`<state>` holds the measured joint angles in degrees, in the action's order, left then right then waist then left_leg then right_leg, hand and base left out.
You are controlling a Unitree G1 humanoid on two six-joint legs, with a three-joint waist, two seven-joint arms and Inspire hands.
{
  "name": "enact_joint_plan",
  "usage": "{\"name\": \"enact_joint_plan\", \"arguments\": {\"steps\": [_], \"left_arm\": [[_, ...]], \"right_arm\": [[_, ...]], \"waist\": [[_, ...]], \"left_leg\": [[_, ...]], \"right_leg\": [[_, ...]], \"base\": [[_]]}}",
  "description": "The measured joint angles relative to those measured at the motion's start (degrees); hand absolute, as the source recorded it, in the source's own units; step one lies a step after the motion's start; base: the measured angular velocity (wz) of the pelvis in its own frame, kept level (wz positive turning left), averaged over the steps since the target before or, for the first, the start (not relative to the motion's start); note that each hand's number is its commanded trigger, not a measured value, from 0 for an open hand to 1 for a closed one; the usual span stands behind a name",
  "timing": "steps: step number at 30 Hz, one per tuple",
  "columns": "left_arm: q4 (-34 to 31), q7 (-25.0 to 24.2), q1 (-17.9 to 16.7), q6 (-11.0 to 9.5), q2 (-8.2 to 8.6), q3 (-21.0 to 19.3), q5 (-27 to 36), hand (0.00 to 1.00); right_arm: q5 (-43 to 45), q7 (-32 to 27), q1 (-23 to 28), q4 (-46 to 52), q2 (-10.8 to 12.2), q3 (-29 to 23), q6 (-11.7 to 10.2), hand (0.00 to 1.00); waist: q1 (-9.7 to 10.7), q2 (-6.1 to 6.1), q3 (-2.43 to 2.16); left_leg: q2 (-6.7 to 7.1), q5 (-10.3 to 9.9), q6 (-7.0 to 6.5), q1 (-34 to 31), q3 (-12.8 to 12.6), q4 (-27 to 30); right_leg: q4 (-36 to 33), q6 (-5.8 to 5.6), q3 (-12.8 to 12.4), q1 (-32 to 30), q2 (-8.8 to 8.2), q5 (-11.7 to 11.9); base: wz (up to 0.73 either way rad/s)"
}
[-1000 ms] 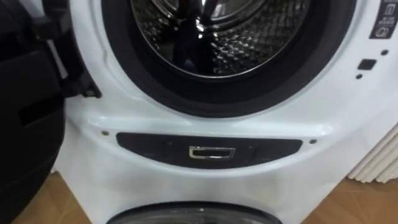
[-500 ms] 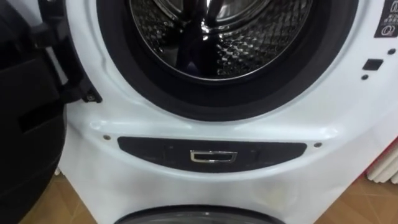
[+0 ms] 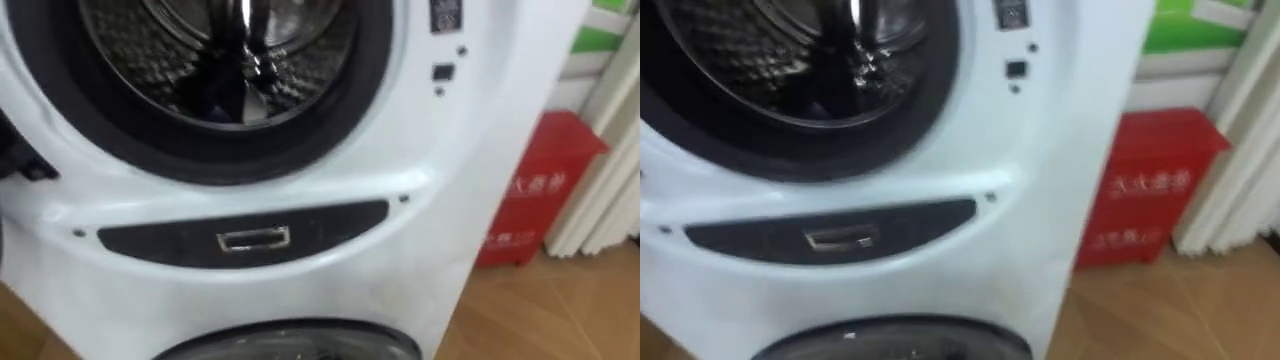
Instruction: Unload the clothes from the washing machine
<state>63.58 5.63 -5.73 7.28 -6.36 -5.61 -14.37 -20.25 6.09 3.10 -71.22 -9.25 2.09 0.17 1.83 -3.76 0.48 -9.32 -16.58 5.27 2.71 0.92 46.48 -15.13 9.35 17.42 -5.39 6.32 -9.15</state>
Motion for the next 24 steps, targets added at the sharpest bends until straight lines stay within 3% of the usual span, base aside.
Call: {"name": "enact_joint_plan", "arguments": {"steps": [1, 2, 4, 5, 7, 9, 10, 11, 12, 13, 14, 15, 16, 18, 19, 20, 21, 22, 23, 24], "left_arm": [[-0.9, -0.1, 2.1, -0.8, -0.04, 1.6, 1.3, 0.00], [-1.8, -0.5, 3.7, -1.5, 0.20, 2.7, 2.1, 0.00], [-1.8, -1.0, 6.0, -1.9, 0.51, 3.4, 2.4, 0.00], [-1.6, -1.2, 6.8, -1.9, 0.60, 3.7, 2.3, 0.00], [-0.8, -1.2, 6.8, -2.3, 0.69, 4.0, 2.4, 0.00], [-0.4, -1.2, 6.2, -2.5, 0.68, 4.4, 2.7, 0.00], [0.6, -1.2, 5.7, -2.6, 0.65, 5.2, 3.1, 0.00], [0.8, -1.2, 4.8, -2.6, 0.59, 5.8, 3.7, 0.00], [0.8, -1.2, 4.3, -2.7, 0.59, 6.0, 3.8, 0.00], [1.0, -1.1, 3.6, -2.7, 0.45, 6.2, 5.2, 0.00], [1.1, -0.9, 2.9, -2.7, 0.40, 6.3, 5.9, 0.00], [1.1, -0.8, 2.6, -2.7, 0.41, 6.3, 5.9, 0.00], [1.1, -0.7, 2.5, -2.8, 0.34, 6.4, 6.1, 0.00], [1.2, -0.5, 2.2, -4.3, 0.11, 6.4, 8.0, 0.00], [1.2, -0.2, 2.1, -4.6, 0.14, 6.3, 8.0, 0.00], [1.2, 0.2, 1.6, -5.0, 0.08, 6.2, 8.1, 0.00], [1.1, 0.4, 1.3, -5.2, -0.05, 5.6, 8.2, 0.00], [1.1, 0.5, 1.1, -5.3, -0.15, 5.1, 8.6, 0.00], [1.1, 0.4, 0.9, -5.5, 0.02, 4.1, 9.4, 0.00], [1.1, 0.4, 0.9, -5.6, 0.05, 3.6, 9.4, 0.00]], "right_arm": [[-0.1, 0.0, -0.3, 0.0, 0.1, -0.1, -0.2, 0.00], [0.0, 0.0, -1.2, 0.0, 0.1, -1.1, -0.1, 0.00], [0.3, -0.1, -2.2, -0.1, 0.2, -1.3, -0.1, 0.00], [0.3, -0.4, -2.5, -0.1, 0.5, -1.7, 0.0, 0.00], [0.3, -0.8, -2.6, 0.1, 0.6, -1.8, 0.0, 0.00], [0.2, -1.3, -2.5, 0.4, 0.7, -2.7, 0.2, 0.00], [0.2, -1.3, -2.5, 1.0, 0.7, -3.5, 0.7, 0.00], [0.1, -1.2, -2.6, 1.5, 0.7, -3.5, 1.2, 0.00], [0.1, -1.2, -2.5, 1.5, 0.7, -3.4, 1.3, 0.00], [-0.4, -1.3, -2.1, 1.6, 0.7, -3.4, 1.3, 0.00], [-1.3, -1.4, -1.8, 1.5, 0.6, -4.3, 1.5, 0.00], [-1.6, -1.4, -1.7, 1.5, 0.5, -4.6, 1.7, 0.00], [-2.0, -1.6, -1.5, 1.4, 0.2, -4.5, 1.8, 0.00], [-2.2, -1.7, -1.4, 1.2, 0.1, -4.4, 1.8, 0.00], [-2.2, -1.7, -1.4, 1.0, 0.1, -4.4, 1.7, 0.00], [-2.5, -1.7, -1.4, 0.4, 0.3, -3.6, 1.7, 0.00], [-2.6, -1.6, -1.4, 0.1, 0.8, -3.1, 1.7, 0.00], [-2.6, -1.6, -1.4, 0.1, 1.0, -2.7, 1.7, 0.00], [-2.6, -1.5, -1.2, 0.1, 1.1, -2.0, 1.7, 0.00], [-2.4, -1.4, -1.3, 0.2, 1.1, -1.7, 1.6, 0.00]], "waist": [[0.3, -0.15, 0.01], [0.4, -0.84, -0.31], [0.8, -0.84, -0.04], [0.8, -0.60, 0.14], [0.3, -0.22, 0.28], [0.8, 0.54, 0.31], [1.0, 1.27, 0.13], [1.2, 2.22, 0.11], [1.2, 2.58, 0.02], [1.2, 2.52, 0.12], [1.3, 2.50, 0.20], [1.4, 2.63, 0.29], [1.2, 2.58, 0.21], [0.8, 2.89, 0.30], [0.7, 2.95, 0.27], [0.1, 3.54, -0.20], [-1.1, 4.21, -0.24], [-1.3, 4.65, -0.14], [-1.9, 4.95, -0.52], [-2.2, 5.11, -0.58]], "left_leg": [[-0.42, -0.6, 0.94, 2.4, 0.5, -4.0], [-0.84, -0.7, 0.91, 4.9, 0.8, -9.3], [-1.30, -1.3, 1.24, 8.9, 0.9, -18.9], [-1.62, -3.7, 1.50, 10.6, 0.6, -25.1], [-1.26, -5.4, 0.94, 12.4, -0.9, -32.2], [1.21, -5.7, -0.44, 12.0, -2.1, -35.9], [3.23, -5.4, -2.81, 10.7, -2.6, -36.1], [5.12, -4.8, -4.66, 9.1, -3.2, -35.7], [6.08, -4.3, -5.63, 8.4, -3.8, -35.4], [6.79, -4.0, -6.77, 6.9, -6.5, -34.4], [6.77, -3.1, -6.95, 6.4, -8.9, -34.0], [6.81, -2.5, -7.09, 6.2, -9.2, -34.2], [6.94, -1.1, -7.26, 5.9, -10.1, -34.8], [7.08, 1.2, -7.16, 5.3, -11.9, -36.2], [7.25, 1.6, -7.19, 5.1, -11.9, -36.4], [7.53, 2.1, -7.08, 4.8, -12.4, -36.7], [8.04, 2.4, -6.78, 4.7, -13.5, -36.8], [8.33, 2.6, -6.61, 4.5, -13.7, -36.7], [8.46, 2.8, -6.27, 4.1, -14.5, -36.7], [8.42, 2.9, -6.13, 3.8, -15.2, -36.6]], "right_leg": [[-0.6, 0.11, 1.4, -1.9, -0.02, 0.4], [-1.3, 0.23, 2.4, -3.6, -0.04, 1.1], [-2.9, 0.27, 4.1, -6.6, -0.42, 1.8], [-3.7, 0.25, 4.8, -8.3, -0.81, 2.7], [-3.5, -0.10, 4.8, -10.1, -1.64, 5.3], [-2.8, -1.12, 4.6, -11.4, -3.55, 8.7], [-0.1, -2.05, 3.4, -11.4, -4.75, 12.0], [2.9, -3.50, 0.3, -11.1, -5.58, 15.7], [4.3, -4.49, -1.3, -10.8, -6.22, 17.3], [3.9, -6.49, -3.9, -10.3, -7.47, 17.9], [-2.2, -7.64, -4.5, -10.2, -8.75, 13.5], [-5.7, -8.07, -4.8, -9.9, -9.49, 10.9], [-11.5, -9.29, -4.9, -8.6, -10.61, 6.2], [-18.1, -10.32, -5.3, -3.3, -13.11, -0.7], [-18.1, -10.59, -6.1, -1.4, -13.49, -1.8], [-16.5, -11.88, -7.7, 2.2, -13.62, -3.1], [-12.2, -12.35, -9.7, 4.7, -13.11, -4.4], [-9.6, -12.36, -9.8, 5.3, -12.90, -4.8], [-5.4, -12.27, -9.2, 6.1, -12.53, -4.8], [-3.3, -12.14, -9.1, 6.4, -12.35, -4.8]], "base": [[0.45], [0.45], [0.40], [0.33], [0.09], [0.15], [0.25], [0.27], [0.40], [0.51], [0.55], [0.54], [0.51], [0.46], [0.10], [-0.29], [-0.43], [-0.56], [-0.45], [-0.50]]}}
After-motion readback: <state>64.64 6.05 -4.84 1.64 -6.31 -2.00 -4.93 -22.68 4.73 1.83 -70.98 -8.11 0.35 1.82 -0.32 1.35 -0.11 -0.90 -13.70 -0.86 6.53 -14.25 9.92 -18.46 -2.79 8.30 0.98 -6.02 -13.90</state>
